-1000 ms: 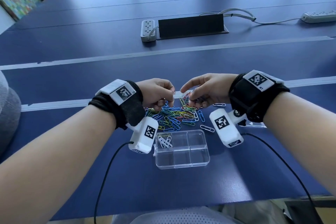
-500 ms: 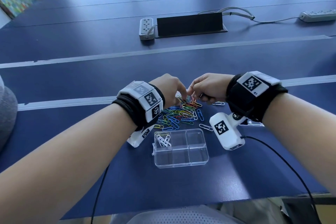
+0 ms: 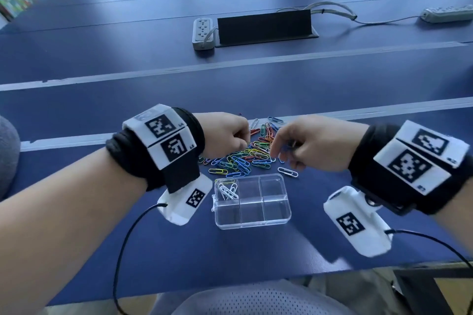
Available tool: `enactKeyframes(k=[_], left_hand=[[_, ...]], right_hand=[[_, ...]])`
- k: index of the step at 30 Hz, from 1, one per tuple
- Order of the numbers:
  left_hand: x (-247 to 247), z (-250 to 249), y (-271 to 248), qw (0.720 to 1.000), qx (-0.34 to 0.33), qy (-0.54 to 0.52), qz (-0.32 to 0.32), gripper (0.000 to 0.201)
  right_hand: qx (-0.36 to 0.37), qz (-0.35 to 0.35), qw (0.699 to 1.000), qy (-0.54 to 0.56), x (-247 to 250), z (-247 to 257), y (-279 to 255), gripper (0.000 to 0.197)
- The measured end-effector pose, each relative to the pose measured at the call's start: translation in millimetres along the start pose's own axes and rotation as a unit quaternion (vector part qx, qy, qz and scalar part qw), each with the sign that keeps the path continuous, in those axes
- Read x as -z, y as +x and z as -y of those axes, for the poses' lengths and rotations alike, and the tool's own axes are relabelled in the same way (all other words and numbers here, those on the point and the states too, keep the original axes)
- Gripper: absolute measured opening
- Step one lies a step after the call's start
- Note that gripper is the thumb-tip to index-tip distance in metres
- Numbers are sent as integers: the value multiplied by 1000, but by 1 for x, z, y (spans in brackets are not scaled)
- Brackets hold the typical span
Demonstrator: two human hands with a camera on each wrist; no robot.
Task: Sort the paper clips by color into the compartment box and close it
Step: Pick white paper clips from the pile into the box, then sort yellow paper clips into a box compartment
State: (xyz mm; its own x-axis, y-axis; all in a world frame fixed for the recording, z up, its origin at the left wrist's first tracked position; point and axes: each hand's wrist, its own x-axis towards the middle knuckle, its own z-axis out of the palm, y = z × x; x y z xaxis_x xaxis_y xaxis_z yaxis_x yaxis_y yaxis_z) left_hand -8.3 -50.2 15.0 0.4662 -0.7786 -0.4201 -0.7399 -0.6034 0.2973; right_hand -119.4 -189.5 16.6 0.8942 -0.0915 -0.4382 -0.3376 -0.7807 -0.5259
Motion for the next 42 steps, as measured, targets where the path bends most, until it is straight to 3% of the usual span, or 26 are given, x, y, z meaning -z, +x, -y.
enactKeyframes(k=[7,15,21,26,33,37,42], left_hand=[[-6,-29,-32,995,-75,55,29,24],[-21,-41,-32,989,-84,119,-19,32],[-23,-32,-31,991,-87,95,-22,33],[-17,-18,-37,995,-88,-4,-56,23],[0,18,-33,993,-26,-24,-111,4],[1,39,-25,993,25,15,-110,9],[-2,57,-17,992,64,39,-104,13]], right_hand=[[33,-41,995,-81,-12,21,-21,31],[15,-49,991,-121,-23,28,-20,24],[10,-47,994,-96,-25,24,-17,24],[3,-62,995,-73,-15,18,-20,25],[-36,-133,988,-72,15,-2,-12,17],[-44,-80,986,-138,3,-3,-7,7],[-31,-32,984,-171,-12,-5,2,22]])
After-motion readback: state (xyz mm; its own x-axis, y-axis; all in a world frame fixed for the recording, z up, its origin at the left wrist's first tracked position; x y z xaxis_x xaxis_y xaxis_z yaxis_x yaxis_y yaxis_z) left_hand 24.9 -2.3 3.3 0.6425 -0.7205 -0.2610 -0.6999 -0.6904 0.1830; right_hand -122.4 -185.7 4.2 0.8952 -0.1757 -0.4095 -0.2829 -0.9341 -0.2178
